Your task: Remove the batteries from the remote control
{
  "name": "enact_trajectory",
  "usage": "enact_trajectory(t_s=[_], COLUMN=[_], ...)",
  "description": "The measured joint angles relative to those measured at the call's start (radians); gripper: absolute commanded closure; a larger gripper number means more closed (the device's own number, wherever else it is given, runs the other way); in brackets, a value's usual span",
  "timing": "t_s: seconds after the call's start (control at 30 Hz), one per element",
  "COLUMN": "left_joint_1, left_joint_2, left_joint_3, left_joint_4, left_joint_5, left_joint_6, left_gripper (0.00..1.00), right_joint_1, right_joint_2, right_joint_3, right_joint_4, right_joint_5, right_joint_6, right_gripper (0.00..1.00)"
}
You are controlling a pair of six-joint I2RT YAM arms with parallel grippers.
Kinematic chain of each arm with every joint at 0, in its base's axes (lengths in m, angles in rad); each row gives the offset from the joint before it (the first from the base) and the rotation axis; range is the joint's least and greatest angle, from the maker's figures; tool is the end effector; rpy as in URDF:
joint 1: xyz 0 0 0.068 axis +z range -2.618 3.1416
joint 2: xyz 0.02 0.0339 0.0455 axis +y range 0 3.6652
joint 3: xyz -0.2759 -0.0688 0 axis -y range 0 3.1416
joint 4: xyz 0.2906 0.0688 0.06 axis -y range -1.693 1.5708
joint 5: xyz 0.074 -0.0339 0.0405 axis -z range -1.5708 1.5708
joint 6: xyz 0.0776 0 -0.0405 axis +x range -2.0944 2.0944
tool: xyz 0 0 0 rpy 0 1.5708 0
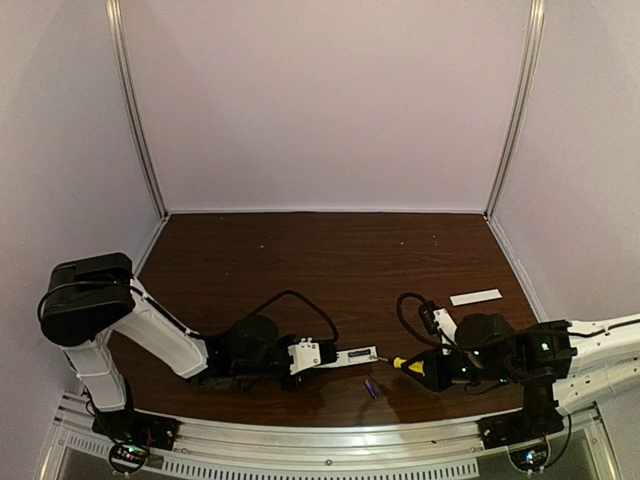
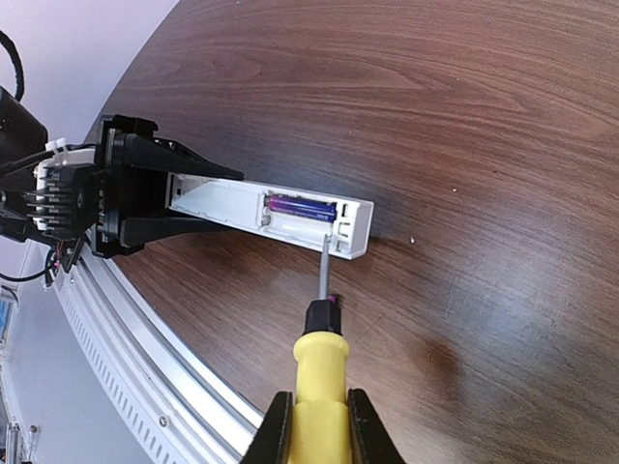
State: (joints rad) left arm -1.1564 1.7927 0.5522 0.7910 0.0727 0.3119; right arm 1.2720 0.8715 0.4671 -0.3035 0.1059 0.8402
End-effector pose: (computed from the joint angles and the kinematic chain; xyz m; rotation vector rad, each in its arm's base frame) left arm 0.1430 -0.3392 0.0614 1.4233 1.5066 -0.6019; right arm 0.0808 0.2346 0.1672 -0.4708 2.4285 0.9265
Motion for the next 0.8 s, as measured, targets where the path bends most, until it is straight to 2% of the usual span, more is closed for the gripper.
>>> enact_trajectory(t_s=[0.6, 0.8], left_joint_1=[0.004, 0.004], left_joint_2=[0.003, 0.005], left_joint_3=[0.013, 0.016], left_joint_4=[-0.003, -0.004], left_joint_5=[0.023, 0.037], left_joint_6=[-0.006, -0.007], left_gripper=[1.00, 1.00], right_joint_1=[0.000, 0.000], right_joint_2=[0.060, 0.059], right_joint_3=[0.028, 0.098], right_joint_4=[0.041, -0.016], right_joint_5=[-0.024, -0.024], right_joint_6=[-0.053, -0.101], right_gripper=[1.00, 1.00])
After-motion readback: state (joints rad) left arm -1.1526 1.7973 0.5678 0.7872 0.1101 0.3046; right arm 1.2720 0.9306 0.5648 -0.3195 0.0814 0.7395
